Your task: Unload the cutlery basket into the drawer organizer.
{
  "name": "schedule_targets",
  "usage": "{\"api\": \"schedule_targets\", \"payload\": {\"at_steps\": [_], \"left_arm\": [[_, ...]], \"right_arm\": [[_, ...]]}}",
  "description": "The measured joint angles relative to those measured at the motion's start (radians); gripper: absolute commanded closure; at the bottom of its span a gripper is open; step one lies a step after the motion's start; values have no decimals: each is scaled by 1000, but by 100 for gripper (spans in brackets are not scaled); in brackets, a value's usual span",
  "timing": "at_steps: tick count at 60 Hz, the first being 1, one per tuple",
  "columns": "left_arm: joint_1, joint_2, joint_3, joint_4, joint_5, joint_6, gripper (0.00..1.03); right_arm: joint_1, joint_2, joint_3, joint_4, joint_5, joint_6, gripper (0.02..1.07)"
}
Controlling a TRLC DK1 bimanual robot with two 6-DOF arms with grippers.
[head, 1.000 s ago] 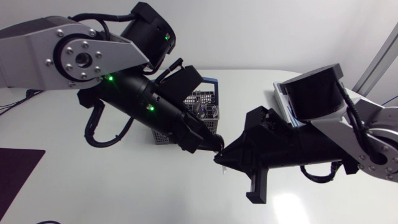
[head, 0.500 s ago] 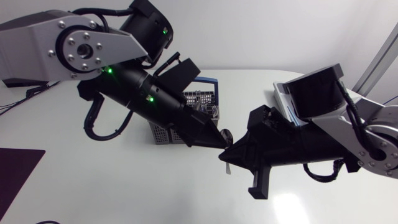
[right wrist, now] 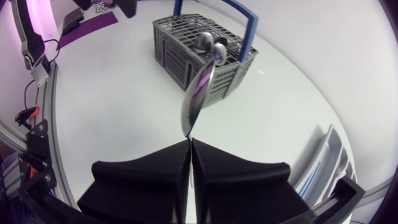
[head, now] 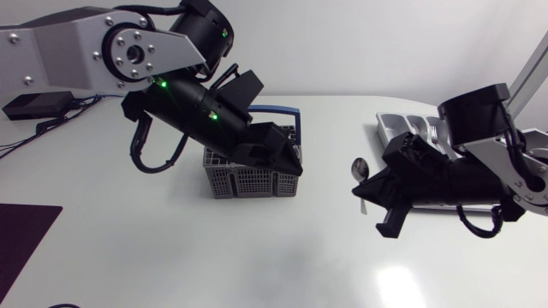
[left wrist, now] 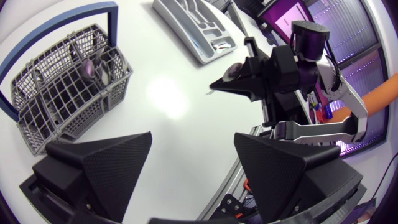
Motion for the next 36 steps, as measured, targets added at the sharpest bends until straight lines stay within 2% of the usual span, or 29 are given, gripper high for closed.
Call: {"api": "schedule_targets", "payload": {"at_steps": [15, 36], "left_arm": [[17, 4, 0, -22, -123, -3, 10], [105, 4, -2, -67, -248, 1, 8]], "right_arm": [[-199, 0, -8, 3, 29, -153, 102], [-449, 29, -28, 61, 29, -362, 102]]}}
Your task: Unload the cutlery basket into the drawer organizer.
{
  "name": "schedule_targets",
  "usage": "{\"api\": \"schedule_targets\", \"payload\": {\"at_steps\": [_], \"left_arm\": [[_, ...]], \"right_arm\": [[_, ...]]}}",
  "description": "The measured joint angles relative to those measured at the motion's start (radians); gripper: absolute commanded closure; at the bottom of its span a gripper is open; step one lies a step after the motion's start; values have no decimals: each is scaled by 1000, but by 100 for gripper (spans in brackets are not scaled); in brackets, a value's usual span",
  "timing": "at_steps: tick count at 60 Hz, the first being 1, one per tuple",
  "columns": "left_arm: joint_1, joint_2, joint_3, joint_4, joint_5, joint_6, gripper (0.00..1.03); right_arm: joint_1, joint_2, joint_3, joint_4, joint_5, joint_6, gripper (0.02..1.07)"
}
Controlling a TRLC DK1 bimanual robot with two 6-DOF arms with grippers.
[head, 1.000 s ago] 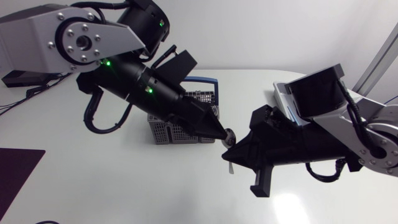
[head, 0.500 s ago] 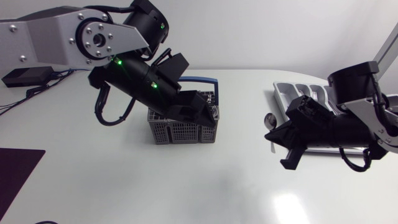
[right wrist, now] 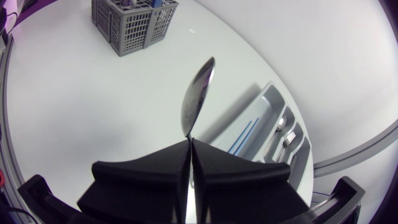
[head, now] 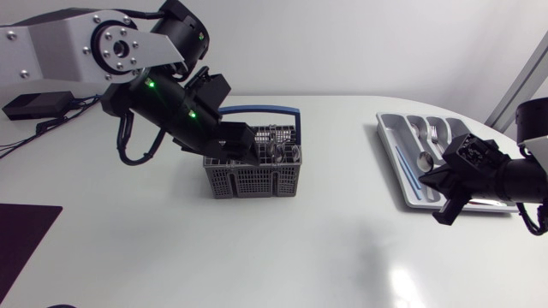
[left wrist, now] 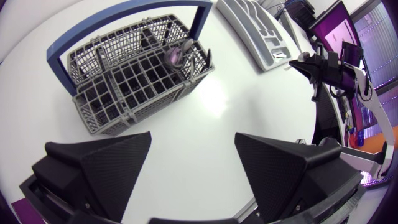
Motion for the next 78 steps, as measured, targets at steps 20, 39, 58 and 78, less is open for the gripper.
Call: {"api": "schedule_targets", "payload": {"at_steps": [20, 39, 58, 78], "left_arm": [[7, 0, -13, -3, -61, -1, 7], [7, 0, -13, -3, -96, -24, 6], [5, 0, -13, -3, -107, -31, 6], [-12, 3, -13, -3, -129, -50, 6]], "right_arm": [[-221, 108, -2, 57, -42, -181, 102], [-377, 269, 44, 143, -64, -367, 102], [-454, 458, 171, 234, -62, -474, 102], [-478, 626, 204, 365, 13, -548, 102]]}}
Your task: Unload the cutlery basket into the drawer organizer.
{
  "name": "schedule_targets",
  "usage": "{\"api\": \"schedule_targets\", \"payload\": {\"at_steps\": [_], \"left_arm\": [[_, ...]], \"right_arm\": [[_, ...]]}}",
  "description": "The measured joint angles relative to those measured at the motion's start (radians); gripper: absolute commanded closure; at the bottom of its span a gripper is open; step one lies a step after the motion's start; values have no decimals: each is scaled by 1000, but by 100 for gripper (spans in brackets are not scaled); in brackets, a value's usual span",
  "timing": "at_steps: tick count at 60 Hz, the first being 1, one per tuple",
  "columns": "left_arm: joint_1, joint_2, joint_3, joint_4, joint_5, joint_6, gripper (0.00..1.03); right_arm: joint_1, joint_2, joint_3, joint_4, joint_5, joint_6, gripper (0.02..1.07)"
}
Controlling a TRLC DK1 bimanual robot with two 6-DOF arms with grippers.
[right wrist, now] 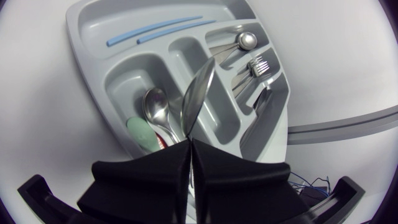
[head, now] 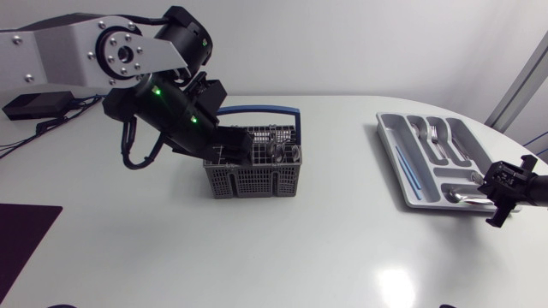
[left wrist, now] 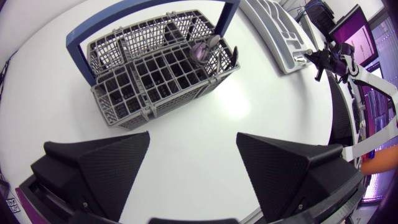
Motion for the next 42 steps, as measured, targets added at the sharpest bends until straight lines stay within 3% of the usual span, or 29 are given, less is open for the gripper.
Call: {"api": "schedule_targets", "payload": {"at_steps": [12, 26, 33, 42], "left_arm": [[0, 3, 0, -1, -8, -3, 6], [0, 3, -8, -13, -23, -3, 6], [0, 3, -25, -18, -23, -2, 6], [0, 3, -34, -23, -23, -3, 6]], "right_arm": [[-16, 21, 0, 28, 6, -26, 99], [-17, 20, -23, 69, 6, -30, 44], [-17, 10, -49, 80, 7, -30, 34], [-17, -23, -66, 85, 10, -29, 32]]}}
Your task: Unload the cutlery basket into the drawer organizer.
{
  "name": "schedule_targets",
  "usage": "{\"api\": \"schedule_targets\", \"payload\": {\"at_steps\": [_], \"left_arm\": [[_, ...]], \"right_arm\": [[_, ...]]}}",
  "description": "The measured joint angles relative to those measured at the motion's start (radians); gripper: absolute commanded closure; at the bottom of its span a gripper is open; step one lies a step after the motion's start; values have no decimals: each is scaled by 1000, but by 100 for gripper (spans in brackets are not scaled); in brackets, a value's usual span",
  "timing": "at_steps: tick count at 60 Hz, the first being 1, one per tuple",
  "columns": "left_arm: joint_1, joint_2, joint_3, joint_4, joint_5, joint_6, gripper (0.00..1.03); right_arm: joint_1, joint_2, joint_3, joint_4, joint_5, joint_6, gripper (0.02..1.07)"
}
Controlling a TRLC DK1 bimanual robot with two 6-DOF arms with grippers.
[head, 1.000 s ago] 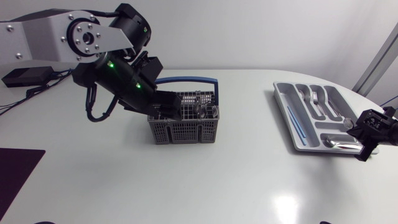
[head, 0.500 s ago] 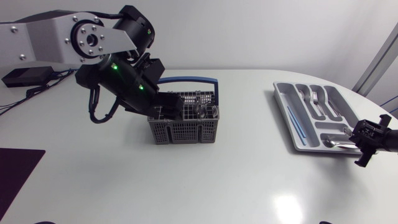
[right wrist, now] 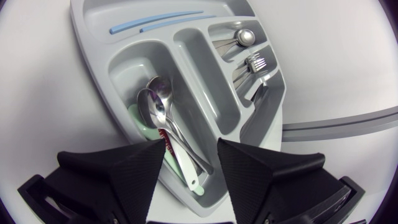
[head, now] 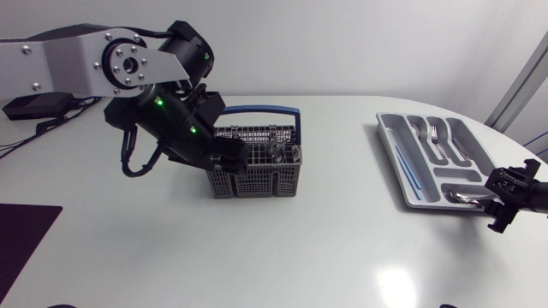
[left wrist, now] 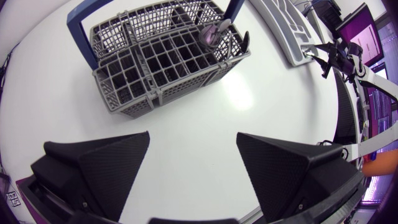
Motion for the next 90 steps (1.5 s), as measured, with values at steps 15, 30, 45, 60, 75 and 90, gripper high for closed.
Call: {"api": "schedule_targets", "payload": {"at_steps": [15, 30, 45, 60, 75, 90], "left_arm": [[0, -1, -8, 0, 0, 0, 5], [-14, -3, -19, 1, -3, 0, 6], [-15, -5, -23, 1, -3, 0, 6], [-15, -5, -28, 8, -2, -7, 6], [-19, -5, -30, 23, -2, -26, 6], [-20, -5, -30, 24, -2, -39, 6]], "right_arm": [[17, -146, -77, -13, 0, 35, 30], [131, -381, -180, -118, 0, 127, 26], [291, -575, -248, -253, 11, 262, 26], [470, -680, -264, -315, 52, 438, 25], [644, -719, -278, -323, 130, 612, 25], [777, -739, -278, -350, 174, 764, 25]]}}
